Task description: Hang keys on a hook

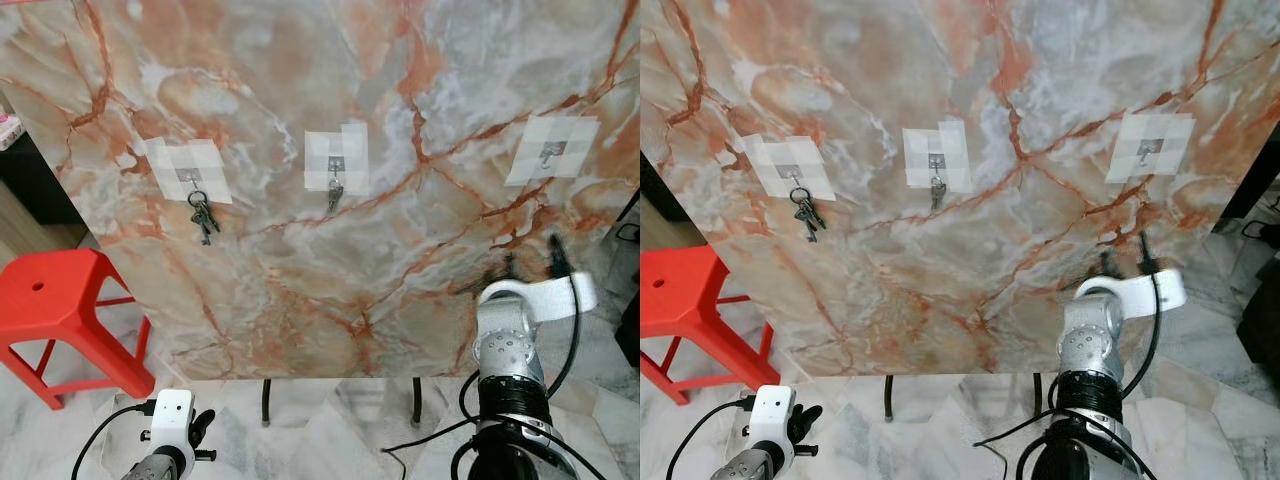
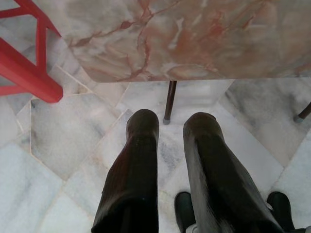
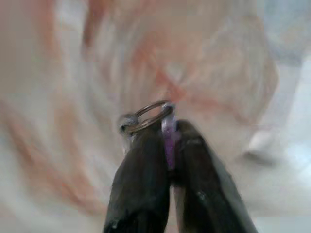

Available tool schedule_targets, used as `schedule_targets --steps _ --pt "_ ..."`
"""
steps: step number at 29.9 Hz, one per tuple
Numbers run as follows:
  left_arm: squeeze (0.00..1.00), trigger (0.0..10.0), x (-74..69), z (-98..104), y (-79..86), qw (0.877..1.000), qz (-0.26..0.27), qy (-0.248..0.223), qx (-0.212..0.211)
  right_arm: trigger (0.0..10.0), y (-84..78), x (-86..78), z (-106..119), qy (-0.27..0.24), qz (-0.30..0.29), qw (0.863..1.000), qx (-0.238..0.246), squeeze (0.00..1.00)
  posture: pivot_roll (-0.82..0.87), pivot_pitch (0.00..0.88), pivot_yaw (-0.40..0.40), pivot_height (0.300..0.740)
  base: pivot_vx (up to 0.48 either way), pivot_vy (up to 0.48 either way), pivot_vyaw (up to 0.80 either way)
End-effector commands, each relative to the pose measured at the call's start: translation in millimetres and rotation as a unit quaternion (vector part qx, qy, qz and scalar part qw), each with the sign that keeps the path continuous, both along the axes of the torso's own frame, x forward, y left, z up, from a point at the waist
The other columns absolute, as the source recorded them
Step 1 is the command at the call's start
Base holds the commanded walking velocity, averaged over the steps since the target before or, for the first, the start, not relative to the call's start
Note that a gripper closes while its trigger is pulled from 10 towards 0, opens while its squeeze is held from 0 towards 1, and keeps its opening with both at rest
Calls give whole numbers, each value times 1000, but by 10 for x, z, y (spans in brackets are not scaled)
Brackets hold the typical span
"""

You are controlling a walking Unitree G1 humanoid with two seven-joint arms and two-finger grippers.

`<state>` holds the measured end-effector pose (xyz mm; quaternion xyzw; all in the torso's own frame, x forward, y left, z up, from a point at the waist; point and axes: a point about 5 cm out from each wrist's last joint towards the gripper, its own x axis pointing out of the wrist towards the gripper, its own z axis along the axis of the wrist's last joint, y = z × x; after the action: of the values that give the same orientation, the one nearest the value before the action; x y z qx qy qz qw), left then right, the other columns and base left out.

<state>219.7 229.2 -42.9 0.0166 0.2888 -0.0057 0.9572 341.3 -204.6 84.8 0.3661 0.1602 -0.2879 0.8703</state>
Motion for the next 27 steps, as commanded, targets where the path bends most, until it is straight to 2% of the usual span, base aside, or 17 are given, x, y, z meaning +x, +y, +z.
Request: schedule_targets --steps 1,2,5,6,7,8,9,10,11,12,13,15,18,20,21,22,27 --pt "0 10000 -40 -36 -10 1000 -9 14 0 10000 12 -37 -115 50 69 991 -99 0 90 55 21 740 0 0 0" --pt "0 10000 -42 -41 -28 1000 -15 16 -3 10000 -39 -107 -254 97 151 955 -237 0 90 55 22 740 0 0 0" --pt "0 10000 -46 -46 -39 1000 -18 17 -5 10000 -134 -256 -484 175 249 876 -374 0 89 58 22 740 0 0 0" --pt "0 10000 -50 -49 -42 1000 -19 18 -6 10000 -150 -312 -568 195 297 836 -417 0 83 56 21 740 0 0 0" --pt "0 10000 -50 -49 -42 1000 -19 18 -6 10000 -150 -312 -568 195 297 836 -417 0 83 56 21 740 0 0 0" --pt "0 10000 -53 -54 -53 1000 -22 19 -8 10000 -158 -427 -722 230 384 756 -476 0 83 56 22 740 0 0 0" --pt "0 10000 -55 -59 -67 999 -25 21 -11 10000 -176 -532 -842 261 443 690 -510 0 82 58 22 740 0 0 0" --pt "0 10000 -56 -63 -77 999 -27 23 -14 10000 -200 -611 -922 282 480 641 -528 0 80 57 23 740 0 0 0" --pt "0 10000 -57 -67 -86 999 -31 25 -16 10000 -216 -750 -1051 306 541 569 -538 0 74 57 25 740 0 0 0" --pt "0 10000 -57 -67 -86 999 -31 25 -16 10000 -216 -750 -1051 306 541 569 -538 0 74 57 25 740 0 0 0" --pt "0 10000 -58 -71 -102 999 -36 27 -18 10000 -271 -1019 -1252 343 622 479 -516 0 69 55 25 740 0 0 0" --pt "0 10000 -58 -74 -109 999 -33 27 -20 10000 -336 -1332 -1435 378 689 403 -468 0 72 56 23 740 0 0 0" --pt "0 10000 -55 -70 -106 999 -31 24 -17 10000 -367 -1450 -1494 390 698 406 -442 0 79 57 22 740 0 0 0" --pt "0 10000 -60 -68 -87 999 -24 23 -15 10000 -326 -1500 -1537 393 671 493 -390 0 75 58 23 740 0 0 0" --pt "0 10000 -70 -71 -71 999 -23 24 -13 10000 -276 -1519 -1561 387 639 572 -339 0 71 57 25 740 0 0 0" --pt "0 10000 -77 -74 -61 999 -23 26 -12 10000 -242 -1535 -1578 382 620 616 -301 0 71 57 25 740 0 0 0" --pt "0 10000 -90 -75 -32 999 -22 28 -10 10000 -315 -1714 -1658 398 431 796 -148 0 85 59 25 740 0 0 0"
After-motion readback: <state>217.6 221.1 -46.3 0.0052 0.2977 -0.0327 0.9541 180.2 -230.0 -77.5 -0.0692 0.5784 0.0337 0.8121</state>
